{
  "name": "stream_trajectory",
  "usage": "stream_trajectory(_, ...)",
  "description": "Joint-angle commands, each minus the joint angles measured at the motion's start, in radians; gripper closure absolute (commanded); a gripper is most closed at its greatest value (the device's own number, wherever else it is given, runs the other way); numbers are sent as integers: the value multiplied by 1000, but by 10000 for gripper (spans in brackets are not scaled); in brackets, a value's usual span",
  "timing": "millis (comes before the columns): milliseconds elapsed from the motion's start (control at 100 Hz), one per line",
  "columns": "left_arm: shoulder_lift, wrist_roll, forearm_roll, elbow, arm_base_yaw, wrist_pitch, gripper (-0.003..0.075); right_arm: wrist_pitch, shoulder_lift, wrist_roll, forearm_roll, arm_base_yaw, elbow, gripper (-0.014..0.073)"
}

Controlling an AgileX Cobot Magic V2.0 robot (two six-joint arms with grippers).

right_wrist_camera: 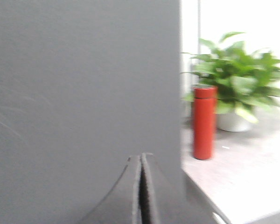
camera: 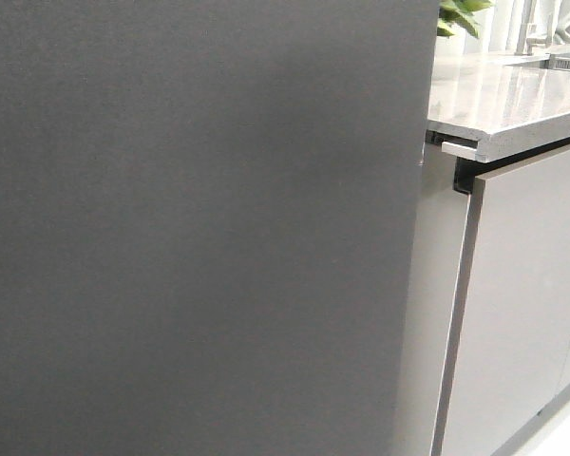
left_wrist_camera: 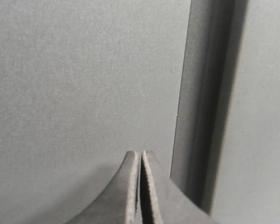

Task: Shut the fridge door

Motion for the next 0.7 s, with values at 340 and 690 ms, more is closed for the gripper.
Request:
stream_trajectory(340, 19, -3, -2, 28, -5, -77, 741, -72, -317, 5, -46, -179, 257, 670)
stream_trajectory(690, 19, -3, -2, 28, -5, -77, 741, -15, -534, 5, -46, -270, 452, 670)
